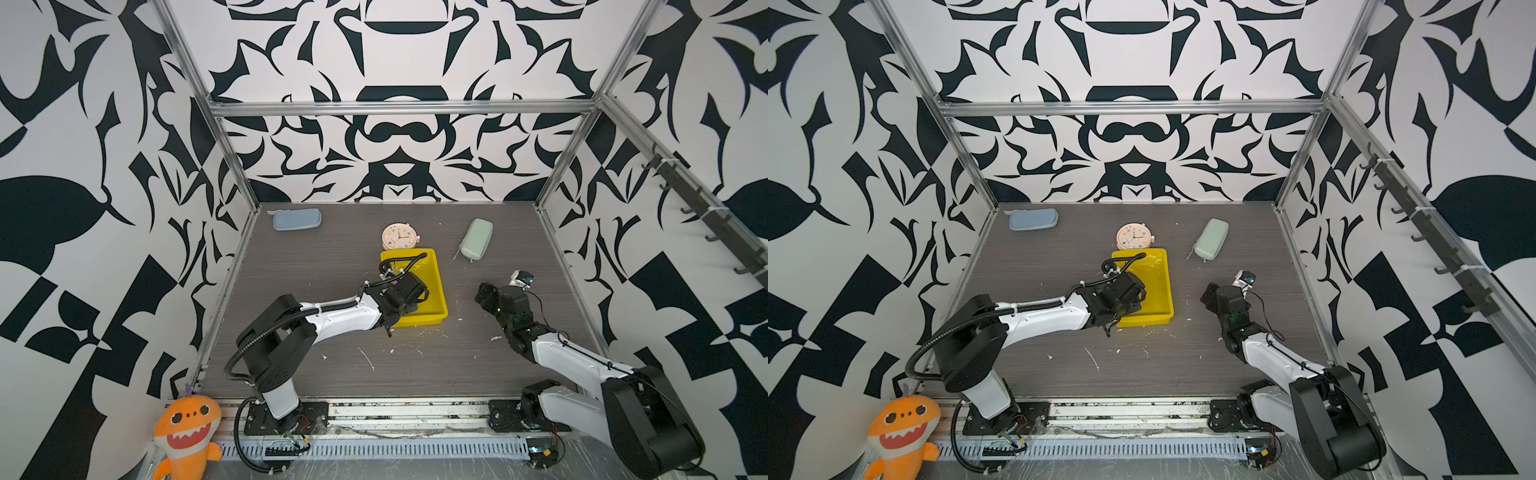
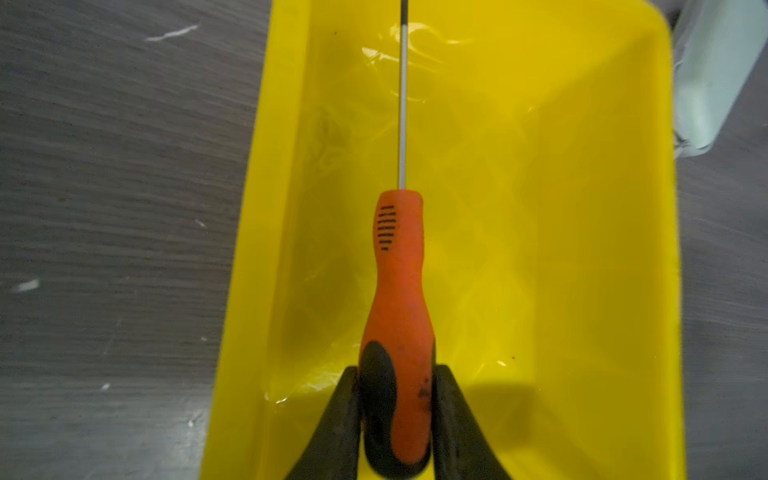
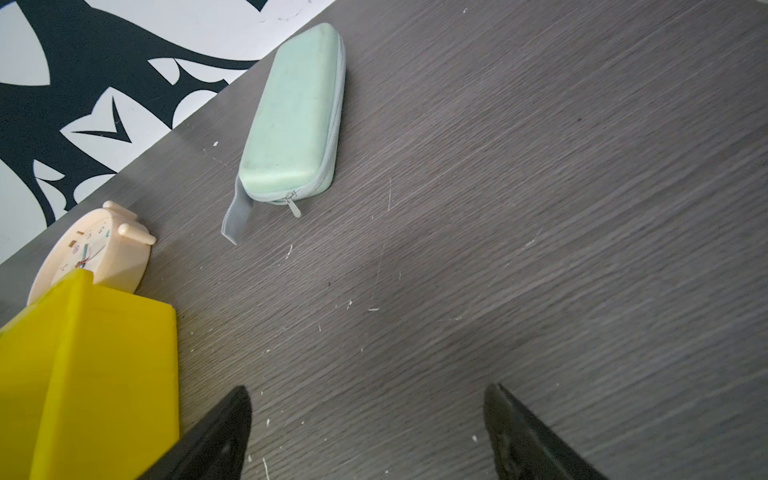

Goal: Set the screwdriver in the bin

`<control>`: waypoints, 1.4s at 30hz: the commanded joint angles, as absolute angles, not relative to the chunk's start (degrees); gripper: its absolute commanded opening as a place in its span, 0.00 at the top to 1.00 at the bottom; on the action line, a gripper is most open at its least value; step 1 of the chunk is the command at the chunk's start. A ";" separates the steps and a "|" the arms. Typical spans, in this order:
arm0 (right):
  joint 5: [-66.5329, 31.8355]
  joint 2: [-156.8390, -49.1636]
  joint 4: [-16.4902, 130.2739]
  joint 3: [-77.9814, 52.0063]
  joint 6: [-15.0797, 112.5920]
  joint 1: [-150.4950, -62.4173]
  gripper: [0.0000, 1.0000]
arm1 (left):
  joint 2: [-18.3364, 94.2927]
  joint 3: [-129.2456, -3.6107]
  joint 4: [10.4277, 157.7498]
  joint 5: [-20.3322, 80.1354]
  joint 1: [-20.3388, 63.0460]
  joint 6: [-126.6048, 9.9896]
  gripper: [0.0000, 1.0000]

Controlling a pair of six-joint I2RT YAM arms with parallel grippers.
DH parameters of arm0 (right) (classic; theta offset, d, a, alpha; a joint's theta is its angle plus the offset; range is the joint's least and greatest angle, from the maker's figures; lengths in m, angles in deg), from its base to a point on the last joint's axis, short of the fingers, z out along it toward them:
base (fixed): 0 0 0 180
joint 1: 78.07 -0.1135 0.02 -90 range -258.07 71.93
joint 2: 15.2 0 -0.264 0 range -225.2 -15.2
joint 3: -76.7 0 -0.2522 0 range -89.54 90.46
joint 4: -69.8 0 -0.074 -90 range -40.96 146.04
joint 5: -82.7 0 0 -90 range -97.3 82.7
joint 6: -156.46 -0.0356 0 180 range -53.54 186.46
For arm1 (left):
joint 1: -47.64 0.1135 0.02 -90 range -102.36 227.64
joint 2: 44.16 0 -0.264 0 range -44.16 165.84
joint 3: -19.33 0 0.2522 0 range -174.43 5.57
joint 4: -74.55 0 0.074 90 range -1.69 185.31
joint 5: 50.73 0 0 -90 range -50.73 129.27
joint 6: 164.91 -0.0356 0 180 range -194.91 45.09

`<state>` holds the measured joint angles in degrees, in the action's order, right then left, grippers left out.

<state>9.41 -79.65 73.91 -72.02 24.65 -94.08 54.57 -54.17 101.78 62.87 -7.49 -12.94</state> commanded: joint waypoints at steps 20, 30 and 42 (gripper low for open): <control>10.64 -76.31 74.83 -70.75 24.93 -94.33 0.12 | 50.52 -62.40 101.17 59.28 -9.93 -28.45 0.28; 12.40 -78.42 73.43 -69.59 25.25 -94.32 0.06 | 27.23 -40.97 96.89 65.83 -3.69 -34.79 0.16; 10.58 -77.37 77.62 -71.08 26.83 -94.59 0.01 | -1.08 -17.18 104.08 73.93 15.48 -33.87 0.00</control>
<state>10.92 -78.62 74.30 -71.69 25.14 -94.08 0.57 -19.73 100.58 67.87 15.24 -32.89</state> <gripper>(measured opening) 0.991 0.996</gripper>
